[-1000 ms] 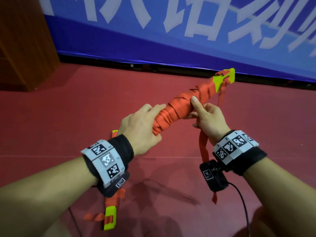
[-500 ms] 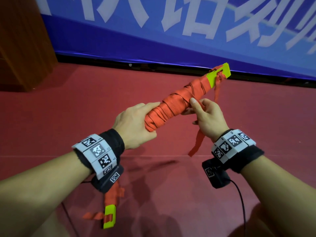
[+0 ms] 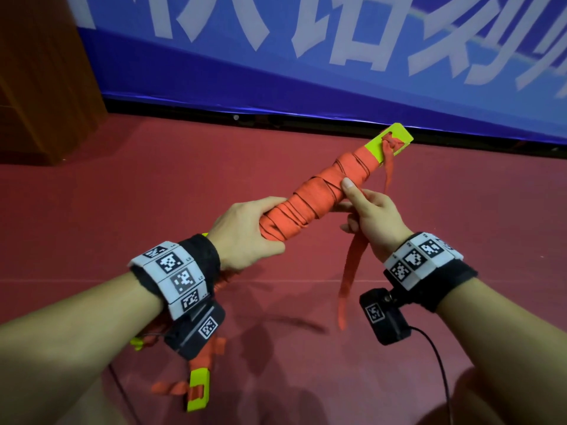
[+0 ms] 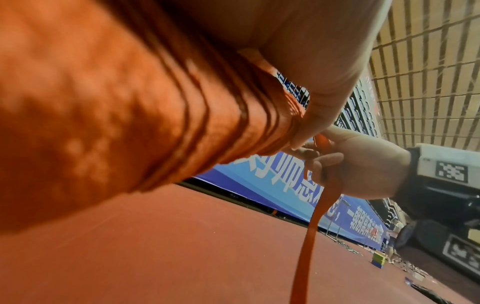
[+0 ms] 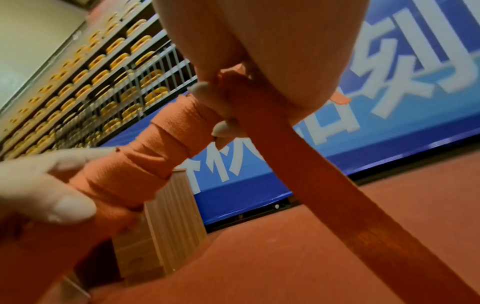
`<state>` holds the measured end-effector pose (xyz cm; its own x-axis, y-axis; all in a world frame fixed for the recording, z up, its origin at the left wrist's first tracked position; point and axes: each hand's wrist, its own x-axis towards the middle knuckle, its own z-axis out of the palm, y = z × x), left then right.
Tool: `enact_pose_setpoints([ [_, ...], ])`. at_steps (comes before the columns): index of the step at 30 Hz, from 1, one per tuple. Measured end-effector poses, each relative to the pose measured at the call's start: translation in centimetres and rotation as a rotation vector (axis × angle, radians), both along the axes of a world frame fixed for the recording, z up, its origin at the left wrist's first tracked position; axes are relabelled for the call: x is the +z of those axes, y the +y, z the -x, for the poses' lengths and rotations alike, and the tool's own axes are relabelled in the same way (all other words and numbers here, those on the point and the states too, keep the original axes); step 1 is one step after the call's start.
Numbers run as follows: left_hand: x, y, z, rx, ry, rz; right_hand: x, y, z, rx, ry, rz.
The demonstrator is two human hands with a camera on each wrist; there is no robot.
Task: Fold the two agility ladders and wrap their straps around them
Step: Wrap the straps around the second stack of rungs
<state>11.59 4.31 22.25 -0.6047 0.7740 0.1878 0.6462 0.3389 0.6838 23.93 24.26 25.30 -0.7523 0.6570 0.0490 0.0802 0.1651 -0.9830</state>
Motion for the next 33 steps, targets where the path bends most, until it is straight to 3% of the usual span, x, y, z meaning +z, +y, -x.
enact_pose_setpoints([
  [7, 0.9, 0.3, -0.5, 0.025, 0.123, 0.176, -0.1, -0.9, 0.7, -0.088, 0.021, 0.019],
  [14, -0.3, 1.4, -2.0, 0.131, 0.429, 0.217, -0.7, -2.2, 1.6, -0.189, 0.021, 0.103],
  [18, -0.4, 1.3, -1.4, 0.197, 0.587, 0.119, -0.3, -2.6, 1.3, -0.164, 0.044, 0.113],
  [25, 0.1, 0.8, -1.5, 0.224, 0.404, 0.059, 0.3, -2.8, 0.6, -0.077, 0.055, -0.037],
  [33, 0.1, 0.6, -1.4, 0.209, 0.344, 0.026, -0.1, -2.0, 0.4, -0.050, 0.007, -0.156],
])
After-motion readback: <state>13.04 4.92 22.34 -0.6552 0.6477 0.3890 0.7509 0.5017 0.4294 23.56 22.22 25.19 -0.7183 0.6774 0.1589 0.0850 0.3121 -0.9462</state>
